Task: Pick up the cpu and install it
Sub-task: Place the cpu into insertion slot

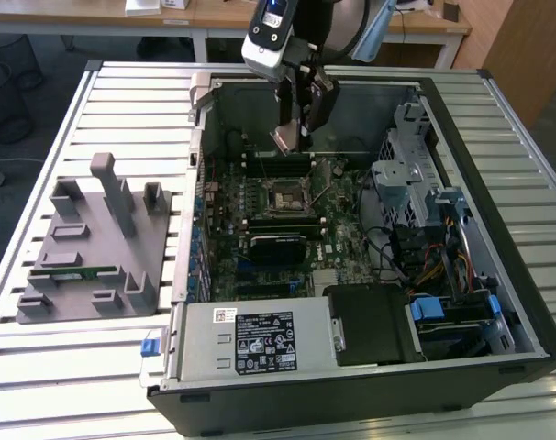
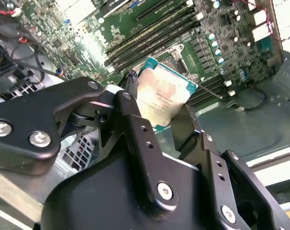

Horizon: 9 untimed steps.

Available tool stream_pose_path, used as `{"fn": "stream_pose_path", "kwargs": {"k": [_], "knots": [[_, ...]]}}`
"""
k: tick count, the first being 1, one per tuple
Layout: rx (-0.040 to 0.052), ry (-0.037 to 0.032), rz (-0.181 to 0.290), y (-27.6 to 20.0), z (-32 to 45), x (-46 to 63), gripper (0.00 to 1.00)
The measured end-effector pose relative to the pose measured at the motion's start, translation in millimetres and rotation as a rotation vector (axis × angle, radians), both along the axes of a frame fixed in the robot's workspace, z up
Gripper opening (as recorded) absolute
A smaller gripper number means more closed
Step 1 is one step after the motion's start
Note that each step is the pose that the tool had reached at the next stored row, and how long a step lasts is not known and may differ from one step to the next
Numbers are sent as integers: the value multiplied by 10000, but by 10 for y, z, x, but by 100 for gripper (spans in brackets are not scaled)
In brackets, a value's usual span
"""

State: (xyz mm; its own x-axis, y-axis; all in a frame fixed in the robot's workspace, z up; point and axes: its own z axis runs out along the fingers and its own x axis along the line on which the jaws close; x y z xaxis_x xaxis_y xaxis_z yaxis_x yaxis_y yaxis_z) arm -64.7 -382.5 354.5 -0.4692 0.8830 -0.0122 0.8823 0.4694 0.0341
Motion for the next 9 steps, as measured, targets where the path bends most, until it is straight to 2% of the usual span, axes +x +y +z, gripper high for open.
{"fn": "stream_pose_path", "kwargs": {"k": [9], "knots": [[-1,1,-1427,3,-61,0,53]]}}
